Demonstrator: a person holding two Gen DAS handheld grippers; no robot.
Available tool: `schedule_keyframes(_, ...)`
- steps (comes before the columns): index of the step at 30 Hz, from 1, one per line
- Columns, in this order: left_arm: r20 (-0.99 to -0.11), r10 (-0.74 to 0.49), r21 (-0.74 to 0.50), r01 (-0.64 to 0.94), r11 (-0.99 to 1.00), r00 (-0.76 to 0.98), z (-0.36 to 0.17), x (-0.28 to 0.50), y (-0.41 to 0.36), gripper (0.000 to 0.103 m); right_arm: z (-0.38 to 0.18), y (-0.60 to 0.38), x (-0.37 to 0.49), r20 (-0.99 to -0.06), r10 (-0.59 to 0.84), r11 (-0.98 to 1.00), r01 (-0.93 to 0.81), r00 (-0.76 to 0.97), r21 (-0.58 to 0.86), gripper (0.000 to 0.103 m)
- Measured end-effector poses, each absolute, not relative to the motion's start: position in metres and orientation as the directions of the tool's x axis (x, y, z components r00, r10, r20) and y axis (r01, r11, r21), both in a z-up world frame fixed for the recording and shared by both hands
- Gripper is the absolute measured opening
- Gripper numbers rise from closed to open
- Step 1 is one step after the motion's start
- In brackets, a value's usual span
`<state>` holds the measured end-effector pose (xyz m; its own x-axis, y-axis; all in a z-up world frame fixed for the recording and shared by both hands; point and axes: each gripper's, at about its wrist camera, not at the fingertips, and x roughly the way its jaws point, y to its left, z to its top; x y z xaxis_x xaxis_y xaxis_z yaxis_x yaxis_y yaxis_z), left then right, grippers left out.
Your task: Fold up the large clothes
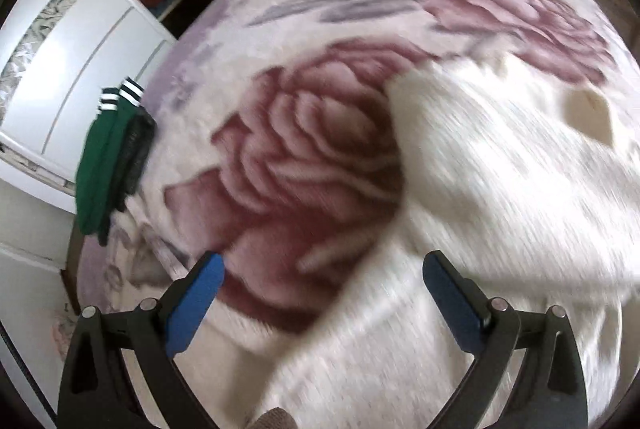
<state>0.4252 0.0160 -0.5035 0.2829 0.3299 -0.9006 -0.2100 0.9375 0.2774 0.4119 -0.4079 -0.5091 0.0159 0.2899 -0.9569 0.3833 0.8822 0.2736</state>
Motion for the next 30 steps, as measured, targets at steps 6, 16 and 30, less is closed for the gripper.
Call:
schedule_keyframes(6, -0.917, 0.308, 0.293, -0.097, 0.951, 0.253, -0.525, 0.378, -0.038, 0.102, -0.569, -0.438, 0.398, -0.966, 0.255, 0.886, 0.391, 0.035, 0.248, 0.071)
schedule_keyframes(16, -0.857, 0.484, 0.457, -0.17, 0.873, 0.18, -0.527, 0.31, -0.095, 0.102, -0.639, -0.494, 0.407, -0.884, 0.466, 0.752, 0.505, 0.049, 0.424, 0.013)
schedule_keyframes(30, -0.862, 0.492, 0.462, -0.209, 0.862, 0.125, -0.53, 0.245, -0.198, 0.102, -0.666, -0.505, 0.245, -0.753, 0.603, 0.788, 0.345, -0.262, 0.51, 0.008)
